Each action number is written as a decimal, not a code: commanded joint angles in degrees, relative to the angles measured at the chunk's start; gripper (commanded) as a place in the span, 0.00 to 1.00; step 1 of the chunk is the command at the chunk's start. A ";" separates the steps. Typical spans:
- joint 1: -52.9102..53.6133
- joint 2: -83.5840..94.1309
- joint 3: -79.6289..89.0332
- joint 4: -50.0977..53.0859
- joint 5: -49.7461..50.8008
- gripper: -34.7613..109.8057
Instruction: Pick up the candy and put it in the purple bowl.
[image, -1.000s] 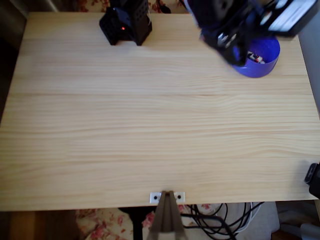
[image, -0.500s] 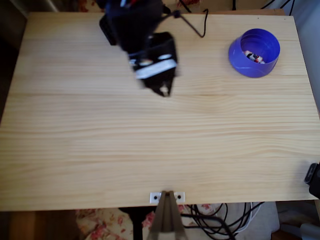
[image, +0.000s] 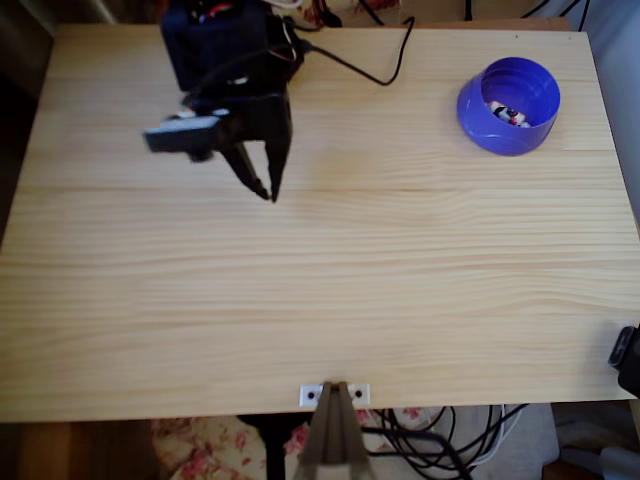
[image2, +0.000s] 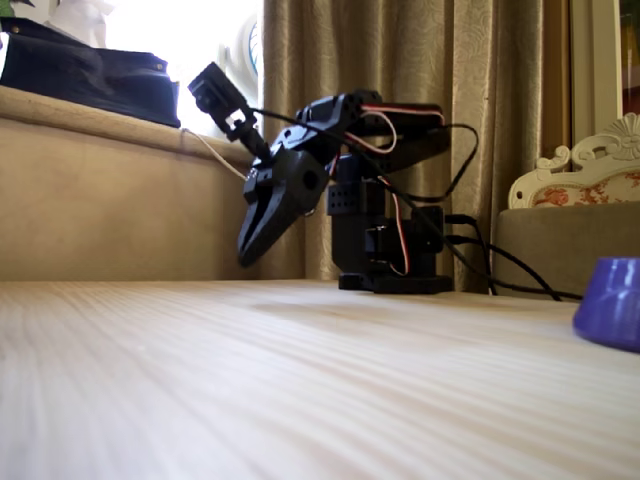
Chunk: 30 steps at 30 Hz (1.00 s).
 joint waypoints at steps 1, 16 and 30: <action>2.99 18.63 1.76 11.34 0.88 0.24; 3.60 18.72 1.49 12.48 -3.25 0.24; 3.60 18.72 1.49 12.48 -3.25 0.24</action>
